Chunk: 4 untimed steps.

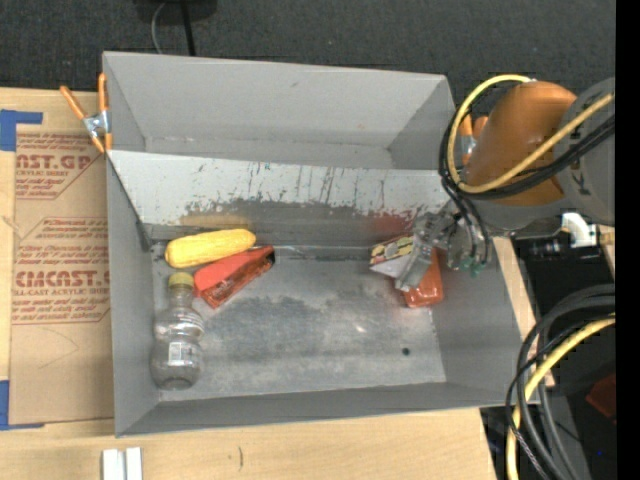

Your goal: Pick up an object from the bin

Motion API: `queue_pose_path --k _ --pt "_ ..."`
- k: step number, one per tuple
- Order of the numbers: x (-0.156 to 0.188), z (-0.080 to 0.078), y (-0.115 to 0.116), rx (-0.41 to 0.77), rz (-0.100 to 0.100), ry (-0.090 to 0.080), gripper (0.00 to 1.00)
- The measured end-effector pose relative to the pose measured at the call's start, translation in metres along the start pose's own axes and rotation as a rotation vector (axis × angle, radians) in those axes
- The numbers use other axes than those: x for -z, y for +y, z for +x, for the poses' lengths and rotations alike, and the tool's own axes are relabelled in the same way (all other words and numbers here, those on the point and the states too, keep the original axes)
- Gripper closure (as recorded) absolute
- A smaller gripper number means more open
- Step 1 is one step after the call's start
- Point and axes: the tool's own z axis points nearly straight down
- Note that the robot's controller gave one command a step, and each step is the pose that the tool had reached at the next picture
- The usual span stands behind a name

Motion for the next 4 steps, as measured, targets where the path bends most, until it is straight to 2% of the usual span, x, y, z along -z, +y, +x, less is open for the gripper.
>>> queue_pose_path --k 1,2,3,4 --pt "0.036 0.009 -0.011 -0.008 0.001 0.010 1.00" --pt "0.102 0.010 -0.012 0.009 0.000 -0.003 1.00" --pt "0.102 0.010 -0.012 0.009 0.000 -0.003 1.00" --pt "0.081 -0.002 -0.010 0.069 -0.002 -0.012 1.00"
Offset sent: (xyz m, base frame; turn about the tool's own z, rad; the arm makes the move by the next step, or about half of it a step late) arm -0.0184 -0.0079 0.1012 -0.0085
